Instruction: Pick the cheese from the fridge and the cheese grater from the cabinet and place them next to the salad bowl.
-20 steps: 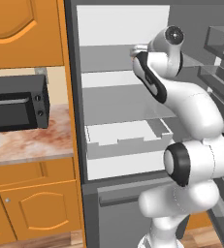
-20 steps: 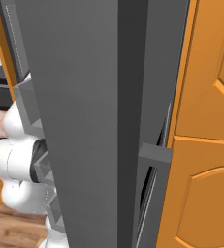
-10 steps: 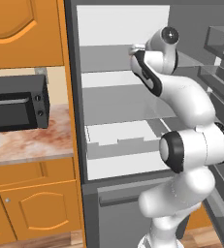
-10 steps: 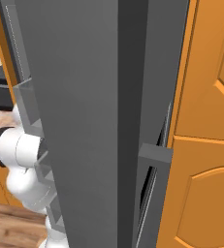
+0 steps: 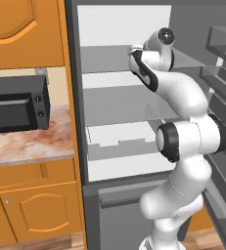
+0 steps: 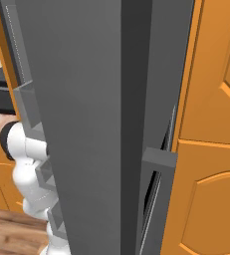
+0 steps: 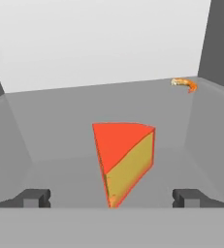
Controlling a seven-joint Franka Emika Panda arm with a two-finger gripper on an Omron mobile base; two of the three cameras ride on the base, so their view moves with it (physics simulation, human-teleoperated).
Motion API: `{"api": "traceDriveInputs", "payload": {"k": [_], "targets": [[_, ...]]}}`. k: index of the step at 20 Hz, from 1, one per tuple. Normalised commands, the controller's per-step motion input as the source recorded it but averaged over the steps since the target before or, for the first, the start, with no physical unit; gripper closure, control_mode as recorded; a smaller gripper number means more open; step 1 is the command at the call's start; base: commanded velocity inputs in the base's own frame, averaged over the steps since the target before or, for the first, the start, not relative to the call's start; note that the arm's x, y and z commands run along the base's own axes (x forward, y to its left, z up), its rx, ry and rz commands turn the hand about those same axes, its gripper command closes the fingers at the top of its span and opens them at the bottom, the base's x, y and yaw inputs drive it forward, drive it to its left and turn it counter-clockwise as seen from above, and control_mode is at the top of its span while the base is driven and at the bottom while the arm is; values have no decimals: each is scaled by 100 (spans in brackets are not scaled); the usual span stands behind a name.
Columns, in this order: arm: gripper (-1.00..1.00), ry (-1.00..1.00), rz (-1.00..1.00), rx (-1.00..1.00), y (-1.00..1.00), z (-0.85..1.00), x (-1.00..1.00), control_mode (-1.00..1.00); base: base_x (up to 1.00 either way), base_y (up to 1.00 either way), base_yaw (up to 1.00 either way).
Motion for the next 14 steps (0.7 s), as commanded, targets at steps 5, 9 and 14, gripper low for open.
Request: {"api": "traceDriveInputs", "payload": {"k": [5,9,14], "targets": [[-100,0,0,0,-3,-5,38,-100,0,0,0],[-100,0,0,0,-4,-9,30,-100,0,0,0],[-100,1,0,0,-5,-14,32,-100,0,0,0]]}}
